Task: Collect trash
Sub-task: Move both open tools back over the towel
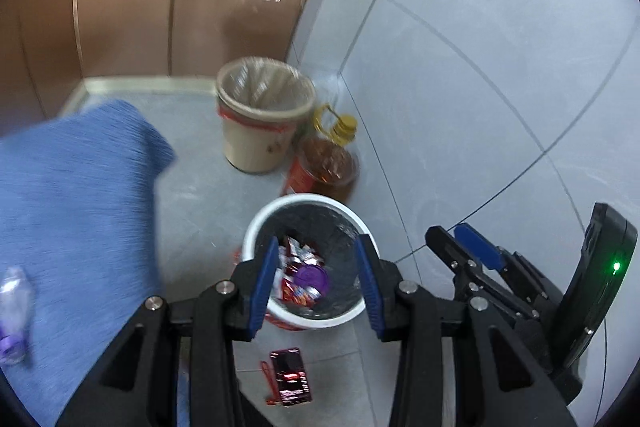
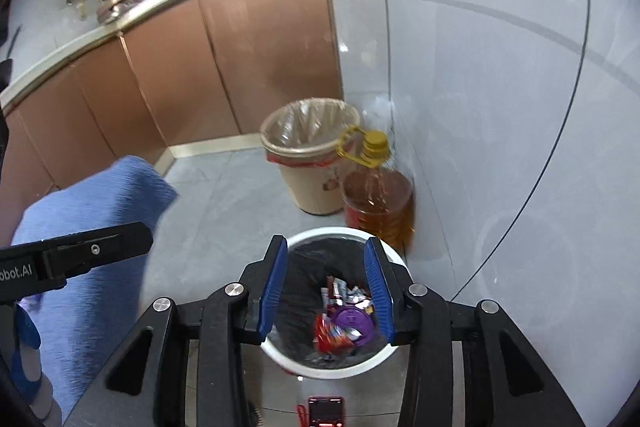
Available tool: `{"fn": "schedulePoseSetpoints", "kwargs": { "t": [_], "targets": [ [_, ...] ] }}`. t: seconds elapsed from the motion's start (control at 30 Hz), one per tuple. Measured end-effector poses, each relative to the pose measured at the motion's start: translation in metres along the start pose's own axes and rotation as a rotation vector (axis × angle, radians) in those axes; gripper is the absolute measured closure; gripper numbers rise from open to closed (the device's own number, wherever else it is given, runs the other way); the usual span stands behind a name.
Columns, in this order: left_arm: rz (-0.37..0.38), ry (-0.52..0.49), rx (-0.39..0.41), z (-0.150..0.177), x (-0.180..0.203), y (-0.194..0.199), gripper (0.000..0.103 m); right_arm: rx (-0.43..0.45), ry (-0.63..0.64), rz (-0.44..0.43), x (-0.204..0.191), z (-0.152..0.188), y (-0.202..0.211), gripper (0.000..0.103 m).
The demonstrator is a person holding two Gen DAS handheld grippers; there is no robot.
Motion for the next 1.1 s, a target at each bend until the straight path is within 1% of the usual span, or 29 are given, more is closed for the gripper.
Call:
{"fn": "schedulePoseSetpoints", "kwargs": {
  "t": [0.07,0.1,0.13,0.17,0.2,0.3,0.47,0.57,0.6,0.63,0.7,0.83,1.0,1.1],
  "targets": [
    [-0.027,-0.007,0.044,0.004,-0.010,0.029,0.064,0.018,0.022,-0.017,-0.018,-0.002,0.017,0.057],
    [-0.044,-0.001,0.074,0.007,-0.018,0.046,0.059,0.030,0.038,-0.025,-0.029,-0.003,0.026,0.054],
    [-0.056,0.005,0.095,0.009,-0.023,0.057,0.055,0.042,0.055,-0.034,-0.040,-0.004,0.035,0.051],
    [-0.078,0.015,0.129,0.012,-0.031,0.074,0.051,0.049,0.069,-0.042,-0.049,-0.004,0.043,0.051],
    [-0.104,0.022,0.163,0.015,-0.039,0.091,0.048,0.058,0.085,-0.052,-0.060,-0.004,0.051,0.051],
    [-0.182,0.029,0.240,0.028,-0.058,0.129,0.045,0.087,0.129,-0.086,-0.091,-0.001,0.078,0.049],
    [-0.328,0.052,0.339,0.053,-0.092,0.184,0.040,0.119,0.197,-0.140,-0.140,0.011,0.116,0.045],
    [-0.408,0.067,0.398,0.067,-0.109,0.215,0.036,0.140,0.229,-0.165,-0.164,0.017,0.133,0.040],
    [-0.430,0.071,0.417,0.072,-0.113,0.226,0.034,0.150,0.236,-0.173,-0.170,0.019,0.139,0.036],
    [-0.444,0.078,0.435,0.076,-0.117,0.236,0.034,0.157,0.242,-0.178,-0.177,0.022,0.145,0.033],
    [-0.467,0.092,0.462,0.084,-0.124,0.251,0.032,0.169,0.255,-0.184,-0.189,0.026,0.155,0.033],
    [-0.502,0.114,0.510,0.099,-0.135,0.276,0.030,0.176,0.274,-0.199,-0.208,0.037,0.171,0.026],
    [-0.538,0.132,0.541,0.113,-0.140,0.291,0.026,0.186,0.270,-0.213,-0.214,0.044,0.182,0.022],
    [-0.548,0.143,0.543,0.118,-0.141,0.294,0.025,0.197,0.267,-0.207,-0.214,0.046,0.188,0.019]
  ]
}}
Point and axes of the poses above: each gripper's, at about its wrist camera, not at the fingertips, and y roughly against the way its jaws point, x to its right, z to its underside, the point moved 6 cm from there along -y, roughly the way its jaws point, and after that the axes turned 12 degrees about -z, right-handed, at the moved point
